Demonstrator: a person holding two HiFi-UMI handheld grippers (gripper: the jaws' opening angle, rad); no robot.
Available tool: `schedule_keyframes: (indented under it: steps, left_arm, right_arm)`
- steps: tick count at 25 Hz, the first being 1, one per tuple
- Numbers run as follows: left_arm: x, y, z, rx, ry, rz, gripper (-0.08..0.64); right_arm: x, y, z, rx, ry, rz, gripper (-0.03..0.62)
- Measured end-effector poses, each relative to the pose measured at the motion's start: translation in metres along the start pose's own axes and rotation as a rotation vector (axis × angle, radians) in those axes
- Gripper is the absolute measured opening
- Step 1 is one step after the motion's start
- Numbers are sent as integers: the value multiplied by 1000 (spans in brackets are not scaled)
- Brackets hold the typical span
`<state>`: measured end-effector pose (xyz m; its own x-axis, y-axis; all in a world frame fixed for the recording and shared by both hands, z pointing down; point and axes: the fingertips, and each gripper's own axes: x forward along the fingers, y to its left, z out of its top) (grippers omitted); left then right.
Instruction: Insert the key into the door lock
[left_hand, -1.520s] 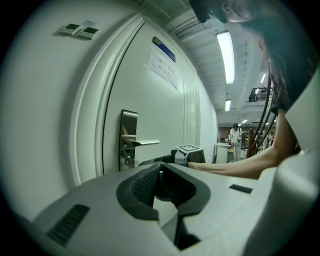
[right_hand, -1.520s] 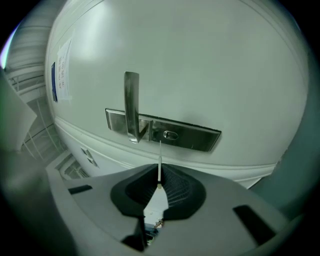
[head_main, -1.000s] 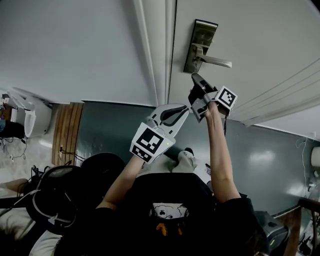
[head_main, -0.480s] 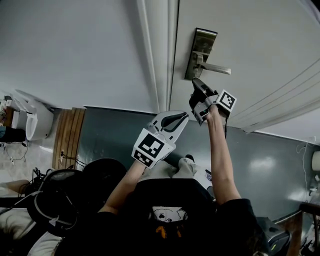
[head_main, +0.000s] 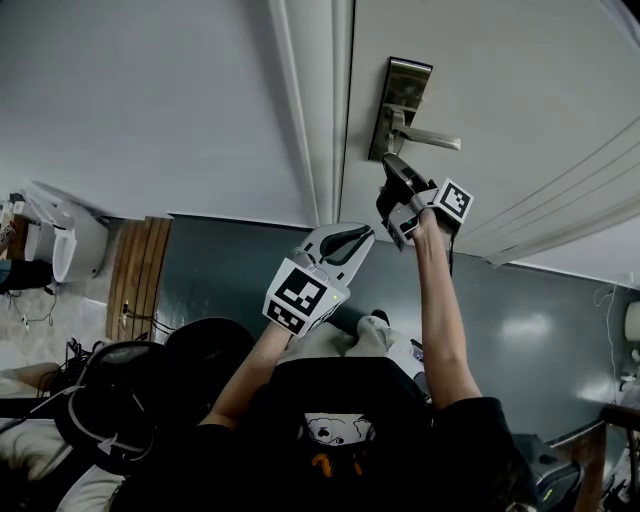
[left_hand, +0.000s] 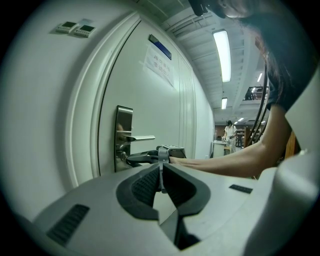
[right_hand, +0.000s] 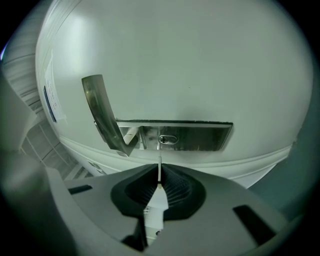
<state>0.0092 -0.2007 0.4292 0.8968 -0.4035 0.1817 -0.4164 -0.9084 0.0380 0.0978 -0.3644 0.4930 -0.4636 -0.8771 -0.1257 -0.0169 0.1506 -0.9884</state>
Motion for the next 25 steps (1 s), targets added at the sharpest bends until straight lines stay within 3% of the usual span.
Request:
schedule_keyframes:
  steps: [11, 25]
  left_arm:
    - [7, 7, -5, -8, 7, 2, 25]
    - [14, 18, -2, -13, 18, 1, 25]
  right_arm:
    - [2, -9, 9, 10, 3, -23, 20]
    - [4, -3, 3, 37, 45, 37, 20]
